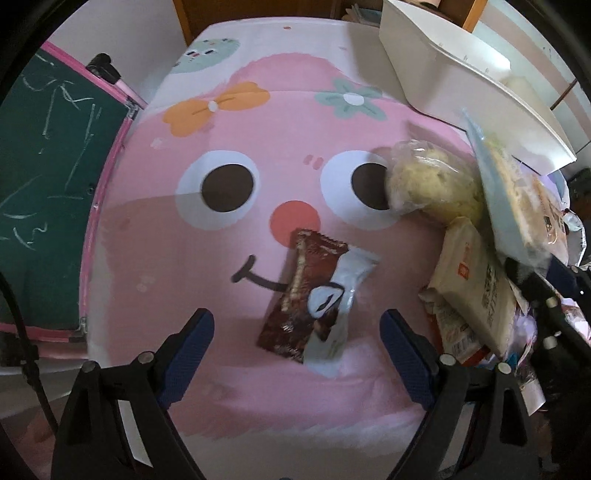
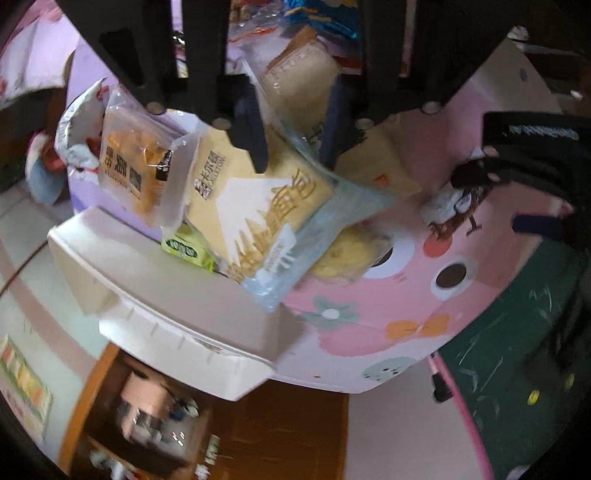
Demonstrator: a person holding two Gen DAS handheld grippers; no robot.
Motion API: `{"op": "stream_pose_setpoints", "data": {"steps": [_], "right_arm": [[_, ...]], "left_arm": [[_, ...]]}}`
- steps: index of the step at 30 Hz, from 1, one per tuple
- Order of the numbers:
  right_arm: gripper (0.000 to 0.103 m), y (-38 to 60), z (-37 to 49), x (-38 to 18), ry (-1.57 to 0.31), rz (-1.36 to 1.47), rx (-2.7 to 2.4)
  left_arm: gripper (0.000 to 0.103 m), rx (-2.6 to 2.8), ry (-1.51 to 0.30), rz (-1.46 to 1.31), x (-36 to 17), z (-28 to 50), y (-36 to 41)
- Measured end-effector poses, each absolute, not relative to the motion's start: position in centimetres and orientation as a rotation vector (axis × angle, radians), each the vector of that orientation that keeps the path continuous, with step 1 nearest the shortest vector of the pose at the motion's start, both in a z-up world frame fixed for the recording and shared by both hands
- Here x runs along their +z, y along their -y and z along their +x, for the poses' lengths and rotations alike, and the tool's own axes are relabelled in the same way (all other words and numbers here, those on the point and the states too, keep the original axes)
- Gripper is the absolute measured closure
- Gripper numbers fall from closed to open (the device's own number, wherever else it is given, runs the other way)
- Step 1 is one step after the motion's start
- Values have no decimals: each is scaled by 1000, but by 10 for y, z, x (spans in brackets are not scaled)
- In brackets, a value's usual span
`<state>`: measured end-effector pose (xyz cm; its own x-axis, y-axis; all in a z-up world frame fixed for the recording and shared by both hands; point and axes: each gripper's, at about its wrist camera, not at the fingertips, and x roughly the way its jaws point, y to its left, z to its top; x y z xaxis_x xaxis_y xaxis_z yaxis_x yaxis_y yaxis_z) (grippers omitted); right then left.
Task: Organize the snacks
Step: 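Grasp the brown chocolate bar with the left tool while the right tool grasps the large cracker bag, then lift both snacks over the white tray and open both tools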
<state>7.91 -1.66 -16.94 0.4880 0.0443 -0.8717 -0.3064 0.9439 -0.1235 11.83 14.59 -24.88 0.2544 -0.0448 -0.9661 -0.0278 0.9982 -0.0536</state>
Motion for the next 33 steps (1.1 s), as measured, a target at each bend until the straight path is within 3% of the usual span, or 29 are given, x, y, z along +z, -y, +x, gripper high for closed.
{"op": "stream_pose_setpoints", "data": {"steps": [4, 13, 20, 33], "right_arm": [[86, 26, 82, -156, -1034, -232, 228], [92, 38, 88, -124, -1020, -143, 266], [95, 52, 94, -102, -1027, -43, 304], [97, 83, 97, -26, -969, 114, 337]], "left_arm": [[26, -13, -1352, -94, -258, 126, -142], [69, -3, -1351, -101, -257, 134, -140], [72, 0, -1294, -114, -228, 125, -136], [73, -109, -1100, -47, -104, 134, -100]]}}
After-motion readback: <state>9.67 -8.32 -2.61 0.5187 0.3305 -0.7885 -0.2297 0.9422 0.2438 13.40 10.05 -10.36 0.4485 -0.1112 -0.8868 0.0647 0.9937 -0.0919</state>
